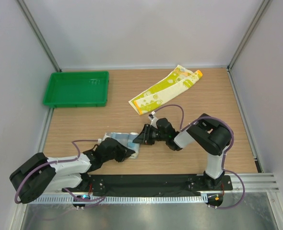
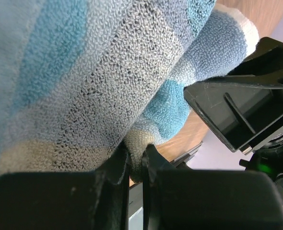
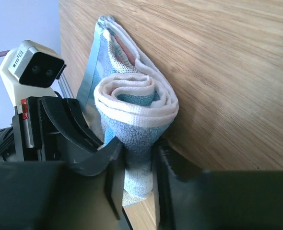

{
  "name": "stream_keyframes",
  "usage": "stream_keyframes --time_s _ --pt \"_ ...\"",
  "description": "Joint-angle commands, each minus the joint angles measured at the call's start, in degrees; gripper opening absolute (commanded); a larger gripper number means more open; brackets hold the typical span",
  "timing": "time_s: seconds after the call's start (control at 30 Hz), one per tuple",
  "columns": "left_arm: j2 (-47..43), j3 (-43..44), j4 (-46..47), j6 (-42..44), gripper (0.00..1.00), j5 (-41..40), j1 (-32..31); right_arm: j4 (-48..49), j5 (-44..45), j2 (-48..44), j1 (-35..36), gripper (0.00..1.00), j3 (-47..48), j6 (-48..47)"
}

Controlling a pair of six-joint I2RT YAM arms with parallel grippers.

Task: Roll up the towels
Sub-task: Roll the towel

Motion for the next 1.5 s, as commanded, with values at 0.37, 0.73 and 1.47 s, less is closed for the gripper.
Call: stream_keyframes --time_s 0.37,0.73,1.47 --pt "3.1 8.9 -15.4 14.8 0.27 1.4 -0.3 -41.6 21.3 -13.3 0.8 0.11 8.1 -9.2" --pt "9.7 29.4 -37.3 28.8 0.38 -23.9 -17.5 -60.9 28.1 -17.9 0.9 0.06 12.4 -10.5" --pt "25.6 44.3 -31.3 62.1 0.68 -48.4 -36.9 -64.0 24.7 -22.5 1.9 0.05 13.9 -9.8"
